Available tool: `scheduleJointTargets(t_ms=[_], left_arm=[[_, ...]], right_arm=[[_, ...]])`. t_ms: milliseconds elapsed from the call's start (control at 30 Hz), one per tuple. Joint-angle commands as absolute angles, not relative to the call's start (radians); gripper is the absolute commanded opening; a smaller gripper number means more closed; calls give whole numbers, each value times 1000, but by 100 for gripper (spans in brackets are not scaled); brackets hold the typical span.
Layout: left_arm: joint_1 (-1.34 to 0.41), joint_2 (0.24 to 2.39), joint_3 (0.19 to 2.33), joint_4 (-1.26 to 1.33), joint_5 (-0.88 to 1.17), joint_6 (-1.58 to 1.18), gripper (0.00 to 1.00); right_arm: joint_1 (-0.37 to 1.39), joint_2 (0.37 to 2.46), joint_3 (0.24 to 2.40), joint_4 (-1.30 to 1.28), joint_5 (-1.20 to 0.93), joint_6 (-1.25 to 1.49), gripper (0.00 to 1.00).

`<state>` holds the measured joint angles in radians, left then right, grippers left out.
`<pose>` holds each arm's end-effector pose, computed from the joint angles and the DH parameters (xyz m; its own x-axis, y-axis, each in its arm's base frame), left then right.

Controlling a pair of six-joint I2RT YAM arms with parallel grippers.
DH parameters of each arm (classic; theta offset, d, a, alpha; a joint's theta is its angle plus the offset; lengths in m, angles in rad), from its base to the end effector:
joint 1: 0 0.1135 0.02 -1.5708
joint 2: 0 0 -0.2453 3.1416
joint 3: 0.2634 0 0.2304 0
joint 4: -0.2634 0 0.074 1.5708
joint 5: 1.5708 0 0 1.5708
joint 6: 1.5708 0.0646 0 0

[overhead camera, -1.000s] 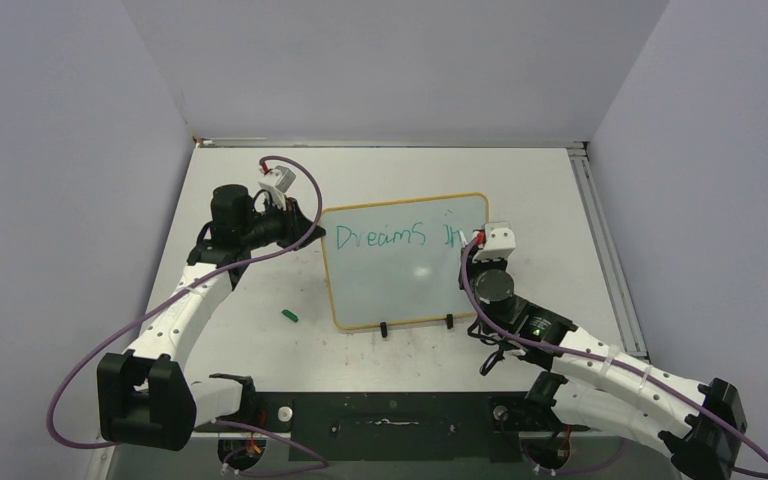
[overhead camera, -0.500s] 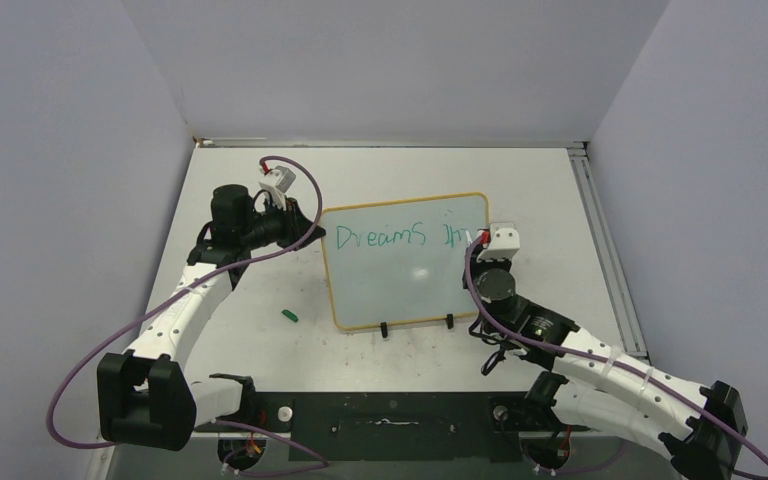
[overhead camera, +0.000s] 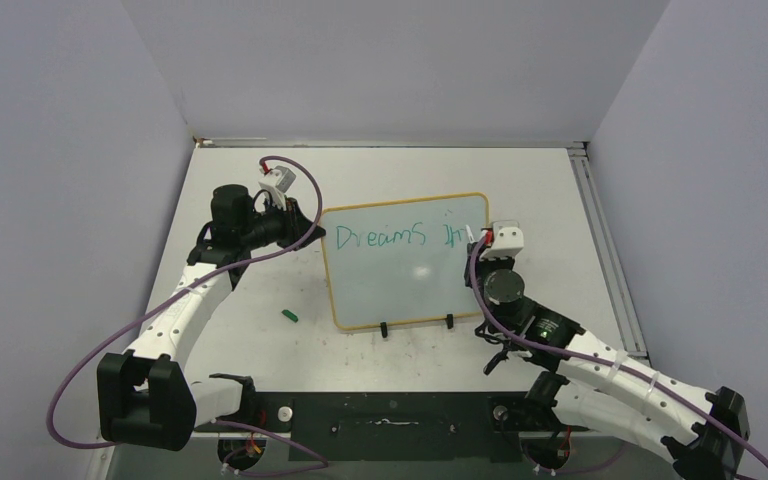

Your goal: Write a sentence on the whiteboard

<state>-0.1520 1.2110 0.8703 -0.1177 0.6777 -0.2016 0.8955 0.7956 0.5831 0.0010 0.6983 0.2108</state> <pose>0.2655 -0.0817 0.2703 -0.5635 -0.0715 -0.8230 0.5725 0.6844 -0.4514 0.1569 0.1295 0.2745 -0.1712 0.0426 -0.9843 -0.1729 0.9823 0.0726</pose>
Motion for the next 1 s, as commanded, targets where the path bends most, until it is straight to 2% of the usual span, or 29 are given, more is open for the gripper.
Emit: scheduleJointTargets(t_ms=[0,333,967], left_arm=[[-169,1201,908,-120,686,-193,0],[-168,1199,908,-120,687,-192,0],[-170,1196,908,-118,689,-196,0]], right_arm=[[888,827,623,88,690,163,5],[871,860,629,115,697,144,5],[905,808,571,-130,688,376,5]])
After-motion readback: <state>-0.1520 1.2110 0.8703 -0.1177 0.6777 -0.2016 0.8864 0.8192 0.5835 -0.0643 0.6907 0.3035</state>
